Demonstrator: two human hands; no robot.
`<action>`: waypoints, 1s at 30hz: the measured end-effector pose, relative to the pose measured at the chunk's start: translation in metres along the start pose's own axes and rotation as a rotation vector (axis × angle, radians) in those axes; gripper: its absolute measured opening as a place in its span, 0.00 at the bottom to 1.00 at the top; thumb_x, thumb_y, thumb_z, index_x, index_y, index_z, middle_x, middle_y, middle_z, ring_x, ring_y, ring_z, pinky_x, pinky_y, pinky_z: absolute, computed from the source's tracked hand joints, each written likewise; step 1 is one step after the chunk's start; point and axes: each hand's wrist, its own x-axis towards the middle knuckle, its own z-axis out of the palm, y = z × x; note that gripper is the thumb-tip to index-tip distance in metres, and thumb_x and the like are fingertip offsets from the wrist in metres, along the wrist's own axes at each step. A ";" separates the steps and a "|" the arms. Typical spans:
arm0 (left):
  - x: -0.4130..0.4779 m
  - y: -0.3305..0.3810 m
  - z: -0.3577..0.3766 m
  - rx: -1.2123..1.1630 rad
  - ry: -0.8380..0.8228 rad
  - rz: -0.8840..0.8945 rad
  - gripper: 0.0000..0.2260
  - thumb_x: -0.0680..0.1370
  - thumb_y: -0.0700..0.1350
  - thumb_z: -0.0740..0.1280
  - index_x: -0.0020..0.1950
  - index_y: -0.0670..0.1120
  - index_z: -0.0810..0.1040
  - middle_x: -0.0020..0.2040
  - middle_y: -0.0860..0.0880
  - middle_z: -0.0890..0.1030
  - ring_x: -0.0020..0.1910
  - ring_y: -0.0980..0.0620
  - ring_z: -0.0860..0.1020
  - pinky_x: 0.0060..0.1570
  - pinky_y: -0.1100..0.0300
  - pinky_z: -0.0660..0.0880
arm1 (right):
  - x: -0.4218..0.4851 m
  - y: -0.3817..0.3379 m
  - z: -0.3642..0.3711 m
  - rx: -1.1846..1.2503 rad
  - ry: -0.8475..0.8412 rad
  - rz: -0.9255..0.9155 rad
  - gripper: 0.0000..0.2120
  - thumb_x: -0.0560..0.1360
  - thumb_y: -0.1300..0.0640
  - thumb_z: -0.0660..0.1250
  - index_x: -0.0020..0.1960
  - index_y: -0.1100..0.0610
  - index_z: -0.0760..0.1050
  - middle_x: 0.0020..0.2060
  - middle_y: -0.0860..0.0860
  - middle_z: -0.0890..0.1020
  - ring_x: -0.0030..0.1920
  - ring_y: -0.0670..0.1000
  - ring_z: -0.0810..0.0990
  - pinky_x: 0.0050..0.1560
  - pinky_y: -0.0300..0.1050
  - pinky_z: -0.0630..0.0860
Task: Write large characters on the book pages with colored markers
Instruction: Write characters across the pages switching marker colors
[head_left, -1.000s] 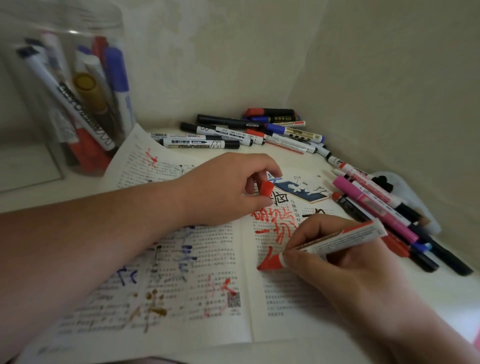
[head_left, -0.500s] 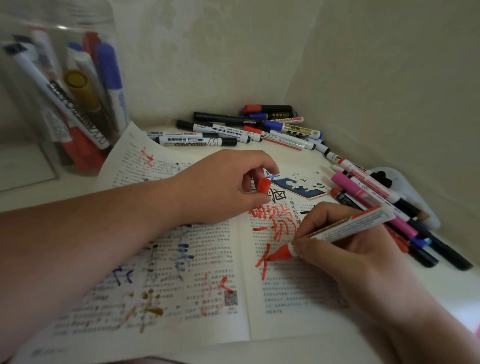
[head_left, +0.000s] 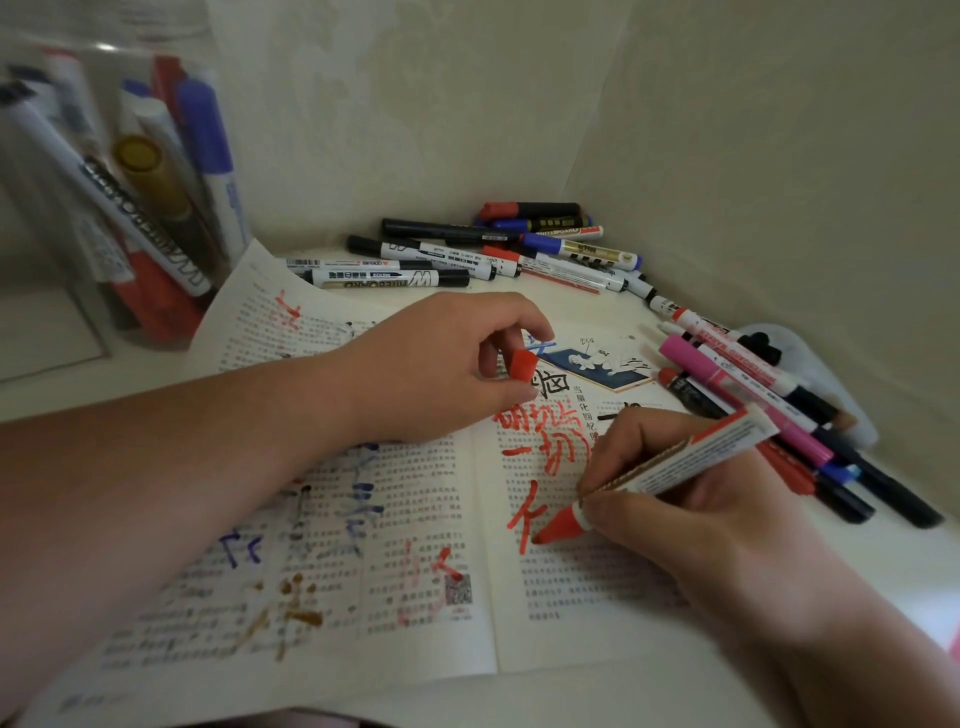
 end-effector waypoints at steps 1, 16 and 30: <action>0.000 0.000 0.000 -0.005 0.000 -0.001 0.18 0.73 0.52 0.76 0.58 0.65 0.74 0.46 0.63 0.79 0.45 0.60 0.78 0.43 0.70 0.73 | 0.001 0.000 0.000 0.007 0.007 0.000 0.03 0.68 0.70 0.71 0.39 0.64 0.80 0.36 0.60 0.86 0.37 0.55 0.86 0.37 0.38 0.79; -0.002 0.004 -0.001 -0.021 -0.026 0.013 0.20 0.71 0.54 0.77 0.58 0.65 0.74 0.46 0.62 0.81 0.44 0.61 0.77 0.44 0.66 0.72 | 0.003 -0.001 0.000 -0.020 -0.001 -0.004 0.05 0.65 0.69 0.68 0.37 0.61 0.79 0.32 0.56 0.85 0.35 0.54 0.86 0.36 0.40 0.80; -0.002 0.010 -0.006 -0.042 -0.106 -0.055 0.23 0.71 0.56 0.78 0.60 0.67 0.72 0.47 0.66 0.82 0.46 0.63 0.78 0.46 0.66 0.72 | 0.033 -0.031 -0.036 -0.006 0.090 -0.222 0.22 0.55 0.42 0.83 0.41 0.55 0.84 0.33 0.54 0.83 0.37 0.54 0.82 0.41 0.44 0.78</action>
